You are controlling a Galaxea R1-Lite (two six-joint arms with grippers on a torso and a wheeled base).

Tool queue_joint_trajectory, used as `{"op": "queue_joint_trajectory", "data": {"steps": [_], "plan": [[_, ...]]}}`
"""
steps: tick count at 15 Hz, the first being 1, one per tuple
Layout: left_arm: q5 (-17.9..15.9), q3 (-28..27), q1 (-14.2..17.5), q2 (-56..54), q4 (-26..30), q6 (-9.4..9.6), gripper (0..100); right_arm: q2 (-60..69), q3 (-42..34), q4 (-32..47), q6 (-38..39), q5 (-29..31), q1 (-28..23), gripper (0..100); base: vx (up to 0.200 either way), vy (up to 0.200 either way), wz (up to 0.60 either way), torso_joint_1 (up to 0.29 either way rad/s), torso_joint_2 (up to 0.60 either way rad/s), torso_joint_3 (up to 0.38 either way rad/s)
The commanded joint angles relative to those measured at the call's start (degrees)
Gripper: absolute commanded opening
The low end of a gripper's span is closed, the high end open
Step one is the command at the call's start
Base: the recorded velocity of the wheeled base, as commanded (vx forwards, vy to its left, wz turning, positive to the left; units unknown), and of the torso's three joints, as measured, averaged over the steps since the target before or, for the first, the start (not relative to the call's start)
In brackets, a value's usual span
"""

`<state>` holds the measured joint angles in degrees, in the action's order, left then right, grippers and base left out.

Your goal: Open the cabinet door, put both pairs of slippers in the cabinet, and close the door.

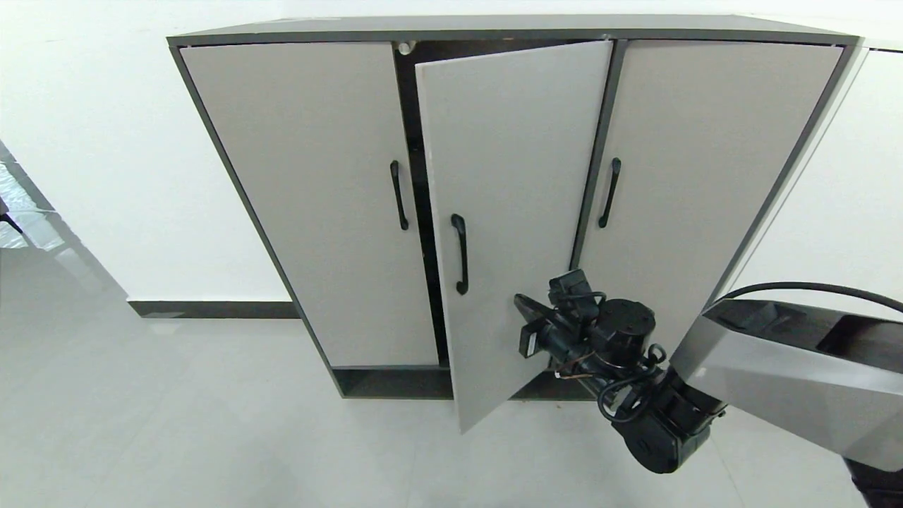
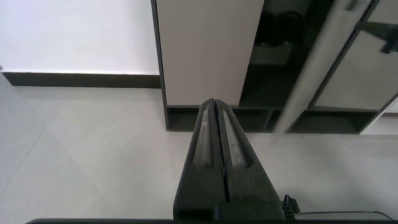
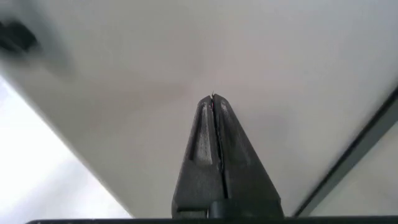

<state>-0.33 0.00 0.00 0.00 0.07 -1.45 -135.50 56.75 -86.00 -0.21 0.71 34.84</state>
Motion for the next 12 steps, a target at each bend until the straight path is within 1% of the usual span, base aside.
{"op": "queue_joint_trajectory", "data": {"steps": [1,3,4,9,12], "plan": [[0.0,0.0,0.0,0.1,0.0,0.04,0,-1.7,-0.2,-1.5,0.0,0.3,0.4,0,0.0,0.0,0.0,0.0,0.0,0.0],[0.0,0.0,0.0,0.1,0.0,0.04,0,1.2,-5.2,-2.9,0.0,0.3,0.3,0,0.0,0.0,0.0,0.0,0.0,0.0],[0.0,0.0,0.0,0.1,0.0,0.04,0,2.3,-6.6,-3.0,0.0,0.3,0.4,0,0.2,0.0,0.0,0.002,0.0,0.002],[0.0,0.0,0.0,0.1,-0.1,0.04,0,3.6,-6.6,-3.9,0.0,0.3,0.7,0,0.2,0.0,0.0,0.001,0.0,0.002],[0.0,0.0,-0.1,0.1,0.0,0.04,0,3.7,-4.2,-3.9,0.2,0.3,1.4,0,0.2,0.0,0.0,0.005,0.0,0.002]]}}
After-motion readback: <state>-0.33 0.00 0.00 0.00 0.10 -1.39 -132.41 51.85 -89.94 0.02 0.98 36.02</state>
